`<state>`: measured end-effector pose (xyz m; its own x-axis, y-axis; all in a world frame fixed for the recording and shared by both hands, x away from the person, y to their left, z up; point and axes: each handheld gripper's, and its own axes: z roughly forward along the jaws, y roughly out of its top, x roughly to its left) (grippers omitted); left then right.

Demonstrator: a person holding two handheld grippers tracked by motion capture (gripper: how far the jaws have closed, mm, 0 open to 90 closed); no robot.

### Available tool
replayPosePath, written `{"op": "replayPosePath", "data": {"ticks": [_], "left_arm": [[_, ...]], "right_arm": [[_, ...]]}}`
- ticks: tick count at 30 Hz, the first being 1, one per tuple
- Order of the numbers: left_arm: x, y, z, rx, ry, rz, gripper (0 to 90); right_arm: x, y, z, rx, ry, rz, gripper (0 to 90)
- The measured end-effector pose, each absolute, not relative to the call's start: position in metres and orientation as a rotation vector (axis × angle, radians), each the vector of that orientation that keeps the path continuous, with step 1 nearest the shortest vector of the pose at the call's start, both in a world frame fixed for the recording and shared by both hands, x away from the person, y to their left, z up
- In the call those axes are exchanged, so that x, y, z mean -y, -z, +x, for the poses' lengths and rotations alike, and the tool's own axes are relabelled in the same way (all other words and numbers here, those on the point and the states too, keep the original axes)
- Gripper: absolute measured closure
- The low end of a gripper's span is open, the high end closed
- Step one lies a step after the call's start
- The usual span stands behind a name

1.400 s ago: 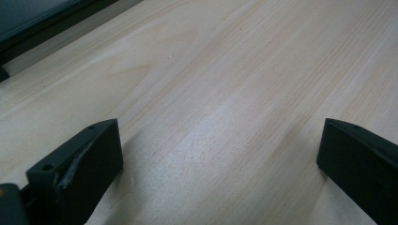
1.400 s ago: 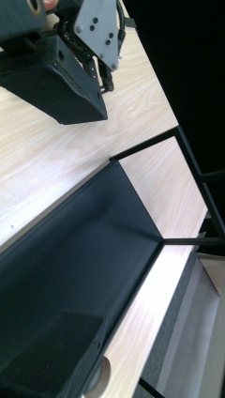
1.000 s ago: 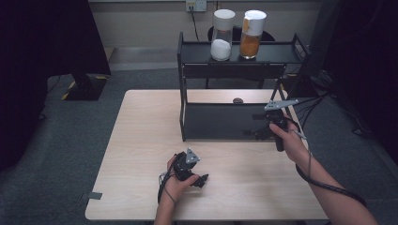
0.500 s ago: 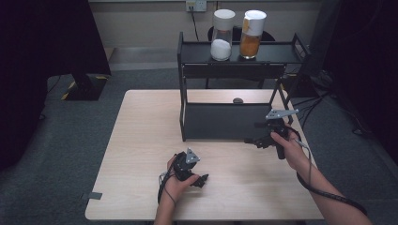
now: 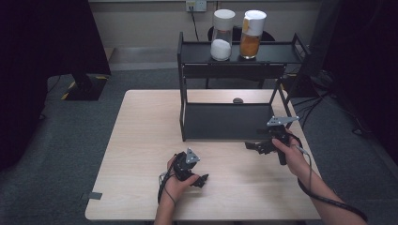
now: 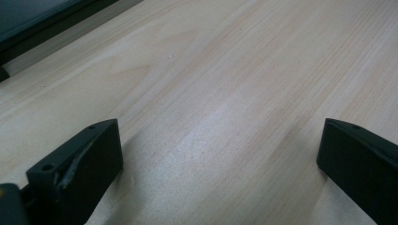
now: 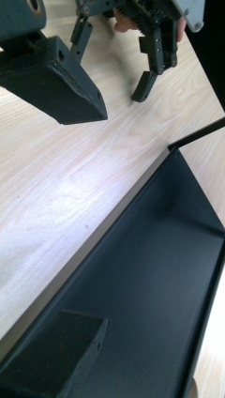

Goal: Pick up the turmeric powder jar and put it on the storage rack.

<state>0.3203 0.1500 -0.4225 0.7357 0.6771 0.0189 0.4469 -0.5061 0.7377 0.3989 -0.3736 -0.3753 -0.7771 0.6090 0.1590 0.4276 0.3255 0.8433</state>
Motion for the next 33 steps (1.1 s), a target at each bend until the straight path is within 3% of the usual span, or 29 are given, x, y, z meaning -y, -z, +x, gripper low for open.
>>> {"op": "replayPosePath", "data": {"ticks": [33], "left_arm": [[-0.150,0.423,0.320,-0.843,-0.396,2.188,0.0]], "right_arm": [[0.395,0.401,0.375,-2.389,-1.378,0.993,2.6]]}}
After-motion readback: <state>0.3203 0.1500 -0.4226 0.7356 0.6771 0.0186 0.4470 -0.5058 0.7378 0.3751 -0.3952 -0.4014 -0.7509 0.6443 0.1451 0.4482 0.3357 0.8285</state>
